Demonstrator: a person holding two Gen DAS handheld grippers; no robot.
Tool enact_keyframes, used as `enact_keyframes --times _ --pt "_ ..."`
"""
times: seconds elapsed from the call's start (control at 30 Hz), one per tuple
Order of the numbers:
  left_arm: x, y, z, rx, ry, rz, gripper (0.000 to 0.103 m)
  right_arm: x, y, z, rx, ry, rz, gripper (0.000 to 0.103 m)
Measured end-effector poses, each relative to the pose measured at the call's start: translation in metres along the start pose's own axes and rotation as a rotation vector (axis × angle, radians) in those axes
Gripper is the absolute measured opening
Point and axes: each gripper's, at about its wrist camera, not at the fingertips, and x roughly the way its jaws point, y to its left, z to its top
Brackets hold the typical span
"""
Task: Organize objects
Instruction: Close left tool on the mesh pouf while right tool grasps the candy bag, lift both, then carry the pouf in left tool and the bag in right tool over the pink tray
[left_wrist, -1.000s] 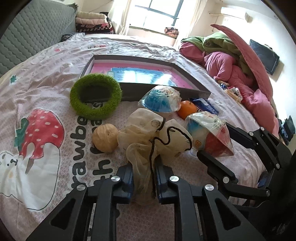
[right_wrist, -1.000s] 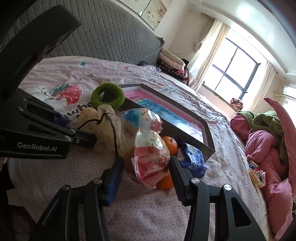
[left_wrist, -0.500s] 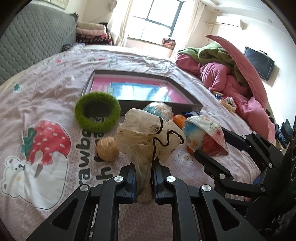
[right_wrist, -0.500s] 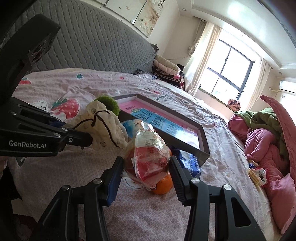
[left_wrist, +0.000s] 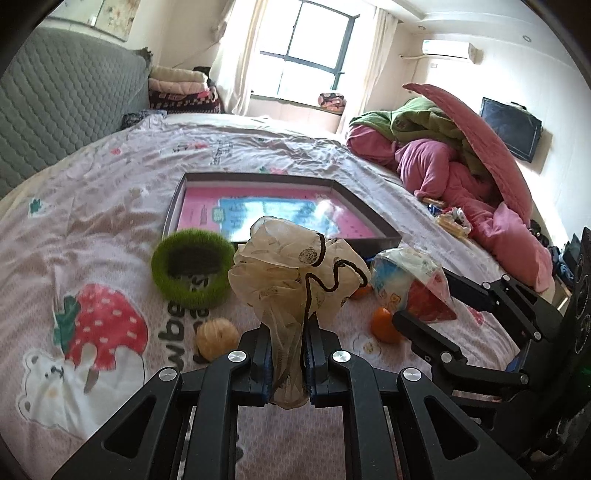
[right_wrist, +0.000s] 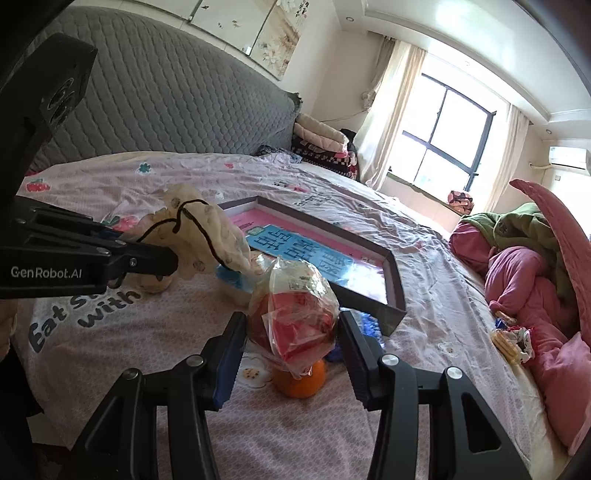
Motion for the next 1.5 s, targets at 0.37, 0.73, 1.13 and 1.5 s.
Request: enact_keyframes --times 0.37,0.73,1.13,1.5 --pt "0.013 0.001 0.017 0.005 -0.02 -0.001 0.013 0.014 -0.018 0.012 0.021 -0.009 -0.021 0.05" --pt "0.017 0.005 0.032 -0.005 -0.039 0.042 0.014 0.025 -0.026 0.027 0.045 -0.042 0.008 0.05" --pt "0.023 0.009 0.057 -0.006 -0.055 0.08 0.014 0.044 -0.052 0.046 0.143 -0.066 0.034 0.05" --pt "0.039 0.011 0.079 -0.018 -0.031 0.075 0.014 0.067 -0.073 0.071 0.177 -0.103 0.027 0.05"
